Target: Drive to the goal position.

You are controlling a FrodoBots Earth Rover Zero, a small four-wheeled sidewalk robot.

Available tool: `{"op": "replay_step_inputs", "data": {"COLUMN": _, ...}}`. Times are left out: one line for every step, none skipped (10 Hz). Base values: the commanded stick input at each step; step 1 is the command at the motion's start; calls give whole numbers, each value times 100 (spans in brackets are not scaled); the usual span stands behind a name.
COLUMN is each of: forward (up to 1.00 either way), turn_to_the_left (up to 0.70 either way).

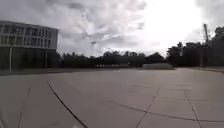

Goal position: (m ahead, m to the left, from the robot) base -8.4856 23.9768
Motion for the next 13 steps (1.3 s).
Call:
{"op": "replay_step_inputs", "data": {"forward": 0, "turn_to_the_left": 100}}
{"op": "replay_step_inputs", "data": {"forward": 0, "turn_to_the_left": 100}}
{"op": "replay_step_inputs", "data": {"forward": 0, "turn_to_the_left": 100}}
{"op": "replay_step_inputs", "data": {"forward": 0, "turn_to_the_left": 100}}
{"op": "replay_step_inputs", "data": {"forward": 0, "turn_to_the_left": 100}}
{"op": "replay_step_inputs", "data": {"forward": 0, "turn_to_the_left": 100}}
{"op": "replay_step_inputs", "data": {"forward": 0, "turn_to_the_left": 100}}
{"op": "replay_step_inputs", "data": {"forward": 0, "turn_to_the_left": 100}}
{"op": "replay_step_inputs", "data": {"forward": 0, "turn_to_the_left": 100}}
{"op": "replay_step_inputs", "data": {"forward": 0, "turn_to_the_left": 100}}
{"op": "replay_step_inputs", "data": {"forward": 0, "turn_to_the_left": 100}}
{"op": "replay_step_inputs", "data": {"forward": 0, "turn_to_the_left": 100}}
{"op": "replay_step_inputs", "data": {"forward": 0, "turn_to_the_left": 100}}
